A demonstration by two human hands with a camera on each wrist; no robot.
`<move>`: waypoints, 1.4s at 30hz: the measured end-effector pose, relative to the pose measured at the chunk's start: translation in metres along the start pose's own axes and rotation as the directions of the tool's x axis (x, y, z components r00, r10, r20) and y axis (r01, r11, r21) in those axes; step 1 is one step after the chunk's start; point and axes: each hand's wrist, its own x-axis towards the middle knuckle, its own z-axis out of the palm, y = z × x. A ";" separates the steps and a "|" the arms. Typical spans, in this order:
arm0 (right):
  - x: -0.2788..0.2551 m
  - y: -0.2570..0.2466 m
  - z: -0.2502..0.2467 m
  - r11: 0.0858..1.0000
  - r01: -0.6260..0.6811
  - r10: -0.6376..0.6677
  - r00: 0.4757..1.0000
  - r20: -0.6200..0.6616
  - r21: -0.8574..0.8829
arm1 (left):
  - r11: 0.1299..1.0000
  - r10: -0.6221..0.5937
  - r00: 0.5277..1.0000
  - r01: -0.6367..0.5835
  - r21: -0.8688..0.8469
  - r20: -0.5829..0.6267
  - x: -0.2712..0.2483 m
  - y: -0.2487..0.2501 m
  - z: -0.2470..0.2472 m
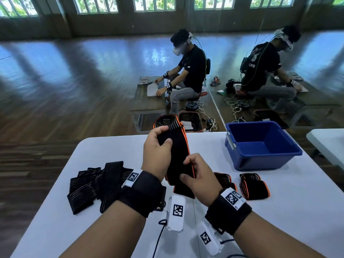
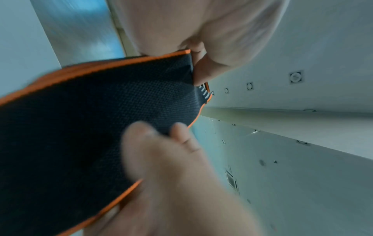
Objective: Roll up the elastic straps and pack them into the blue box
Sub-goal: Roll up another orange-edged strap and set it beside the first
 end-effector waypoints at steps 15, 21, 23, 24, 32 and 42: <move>-0.083 0.113 -0.006 0.857 -0.472 0.511 0.832 0.217 -0.208 | 0.868 -0.325 0.923 0.206 0.452 0.204 0.050 -0.114 0.001; -0.111 0.121 -0.015 0.778 -0.475 0.536 0.844 0.039 -0.410 | 0.702 -0.433 0.839 0.084 0.707 0.329 0.054 -0.155 0.007; -0.115 0.119 -0.018 0.765 -0.471 0.521 0.854 -0.008 -0.440 | 0.690 -0.420 0.851 0.073 0.721 0.315 0.056 -0.163 0.013; -0.117 0.118 -0.019 0.758 -0.472 0.518 0.855 -0.026 -0.451 | 0.689 -0.404 0.861 0.066 0.721 0.307 0.057 -0.166 0.015; -0.119 0.110 -0.034 0.756 -0.406 0.495 0.868 0.043 -0.514 | 0.693 -0.356 0.893 0.053 0.719 0.277 0.052 -0.177 0.005; -0.116 0.116 -0.049 0.843 -0.370 0.429 0.901 0.072 -0.390 | 0.536 -0.689 0.613 0.071 0.841 0.387 -0.082 -0.147 -0.054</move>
